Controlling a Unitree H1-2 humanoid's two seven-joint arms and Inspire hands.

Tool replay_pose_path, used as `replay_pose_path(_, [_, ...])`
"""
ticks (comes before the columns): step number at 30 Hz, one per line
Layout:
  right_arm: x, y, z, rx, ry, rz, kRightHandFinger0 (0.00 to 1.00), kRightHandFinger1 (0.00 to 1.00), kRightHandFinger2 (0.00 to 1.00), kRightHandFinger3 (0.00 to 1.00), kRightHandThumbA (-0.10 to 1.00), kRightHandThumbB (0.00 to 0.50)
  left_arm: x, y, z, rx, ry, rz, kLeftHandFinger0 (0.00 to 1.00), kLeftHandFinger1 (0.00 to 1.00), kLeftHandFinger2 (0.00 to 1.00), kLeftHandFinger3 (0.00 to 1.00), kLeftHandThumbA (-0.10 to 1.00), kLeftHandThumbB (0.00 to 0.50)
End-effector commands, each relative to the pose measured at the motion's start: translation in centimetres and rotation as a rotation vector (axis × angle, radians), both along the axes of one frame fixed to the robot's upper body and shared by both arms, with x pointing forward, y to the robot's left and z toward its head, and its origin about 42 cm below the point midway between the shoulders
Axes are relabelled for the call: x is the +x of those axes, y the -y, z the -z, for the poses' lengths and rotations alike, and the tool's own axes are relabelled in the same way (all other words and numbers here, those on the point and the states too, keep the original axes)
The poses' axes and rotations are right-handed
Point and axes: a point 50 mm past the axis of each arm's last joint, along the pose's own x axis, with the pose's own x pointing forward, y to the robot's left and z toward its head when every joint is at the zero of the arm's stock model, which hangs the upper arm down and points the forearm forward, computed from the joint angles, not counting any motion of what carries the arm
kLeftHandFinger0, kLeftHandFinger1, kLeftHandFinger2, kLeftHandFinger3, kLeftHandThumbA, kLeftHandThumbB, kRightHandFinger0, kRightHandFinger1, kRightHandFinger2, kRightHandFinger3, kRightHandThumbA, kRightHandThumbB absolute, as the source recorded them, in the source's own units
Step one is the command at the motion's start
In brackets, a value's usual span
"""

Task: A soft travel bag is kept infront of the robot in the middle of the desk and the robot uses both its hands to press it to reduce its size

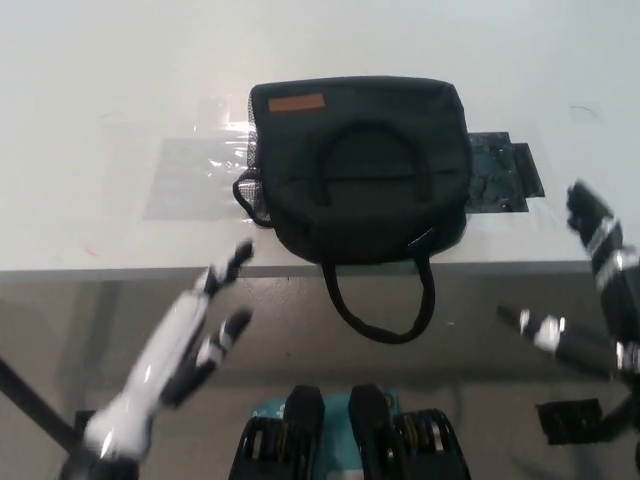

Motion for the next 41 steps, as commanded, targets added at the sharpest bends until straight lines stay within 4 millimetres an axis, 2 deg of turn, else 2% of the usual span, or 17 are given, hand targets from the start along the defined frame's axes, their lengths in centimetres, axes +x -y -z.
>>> replay_pose_path(1, [-8.6,-4.3,-5.4,0.007,0.321,-0.19,1.0,1.0,1.0,1.0,1.0,0.248,-9.7,-0.4,-5.7,-0.262,0.248,0.089,1.0,1.0,1.0,1.0,1.0,0.357])
replay_pose_path(4, [-8.4,-4.6,-3.2,0.046,0.238,-0.194,1.0,1.0,1.0,1.0,1.0,0.23,-9.4,-0.6,-4.4,-0.255,0.202,0.083,1.0,1.0,1.0,1.0,1.0,0.348])
replay_pose_path(5, [-7.8,-4.4,-1.2,0.073,0.175,-0.168,1.0,1.0,1.0,1.0,1.0,0.227,-8.8,-1.0,-2.6,-0.232,0.176,0.056,1.0,1.0,1.0,1.0,1.0,0.322])
replay_pose_path(7, [-7.8,-4.2,0.6,0.1,0.13,-0.164,1.0,1.0,1.0,1.0,1.0,0.21,-8.9,-1.3,-1.2,-0.222,0.152,0.039,1.0,1.0,1.0,1.0,1.0,0.3])
replay_pose_path(9, [-8.0,-4.0,2.9,0.124,0.056,-0.123,1.0,1.0,1.0,1.0,1.0,0.213,-9.3,-1.5,0.6,-0.221,0.095,0.013,1.0,1.0,1.0,1.0,1.0,0.302])
replay_pose_path(10, [-8.0,-3.9,4.2,0.133,0.016,-0.109,1.0,1.0,1.0,1.0,1.0,0.17,-9.4,-1.6,1.6,-0.228,0.057,0.0,1.0,1.0,1.0,1.0,1.0,0.291])
replay_pose_path(12, [-7.3,-3.7,5.9,0.127,-0.016,-0.088,1.0,1.0,1.0,1.0,1.0,0.137,-8.8,-1.6,2.8,-0.248,0.016,-0.017,1.0,1.0,1.0,1.0,1.0,0.297])
replay_pose_path(14, [-7.0,-3.7,8.4,0.135,-0.094,-0.051,1.0,1.0,1.0,1.0,1.0,0.159,-8.6,-1.7,4.7,-0.247,-0.035,-0.041,1.0,1.0,1.0,1.0,1.0,0.279])
replay_pose_path(15, [-6.8,-3.6,9.8,0.116,-0.124,-0.034,1.0,1.0,1.0,1.0,1.0,0.205,-8.4,-1.7,5.8,-0.244,-0.069,-0.065,1.0,1.0,1.0,1.0,1.0,0.296])
replay_pose_path(17, [-6.3,-3.5,11.5,0.132,-0.162,-0.019,1.0,1.0,1.0,1.0,1.0,0.241,-7.8,-1.8,7.3,-0.236,-0.096,-0.09,1.0,1.0,1.0,1.0,1.0,0.254])
replay_pose_path(18, [-6.0,-3.3,12.3,0.128,-0.187,-0.014,1.0,1.0,1.0,1.0,1.0,0.243,-7.2,-1.8,8.3,-0.244,-0.123,-0.109,1.0,1.0,1.0,1.0,1.0,0.265])
replay_pose_path(24, [-5.2,-2.7,14.9,0.109,-0.271,-0.001,1.0,1.0,1.0,1.0,1.0,0.196,-6.8,-2.6,11.7,-0.246,-0.209,-0.177,1.0,1.0,1.0,1.0,1.0,0.348])
replay_pose_path(30, [-5.6,-3.1,16.9,0.102,-0.313,0.003,1.0,1.0,1.0,1.0,1.0,0.226,-7.7,-3.5,13.5,-0.242,-0.266,-0.193,1.0,1.0,1.0,1.0,1.0,0.345])
replay_pose_path(32, [-5.1,-3.2,17.2,0.104,-0.311,0.0,1.0,1.0,1.0,1.0,1.0,0.232,-7.4,-3.6,13.8,-0.209,-0.272,-0.199,1.0,1.0,1.0,1.0,1.0,0.356])
replay_pose_path(34, [-4.3,-3.5,17.1,0.108,-0.324,-0.007,1.0,1.0,1.0,1.0,1.0,0.266,-6.9,-4.0,13.6,-0.2,-0.257,-0.205,1.0,1.0,1.0,1.0,1.0,0.331])
replay_pose_path(35, [-4.1,-3.5,17.0,0.105,-0.327,-0.011,1.0,1.0,1.0,1.0,1.0,0.261,-6.9,-4.1,13.7,-0.2,-0.264,-0.209,1.0,1.0,1.0,1.0,1.0,0.345])
replay_pose_path(41, [-4.6,-3.6,17.3,0.092,-0.337,-0.021,1.0,1.0,1.0,1.0,1.0,0.216,-7.4,-4.5,14.3,-0.16,-0.301,-0.211,1.0,1.0,1.0,1.0,1.0,0.319])
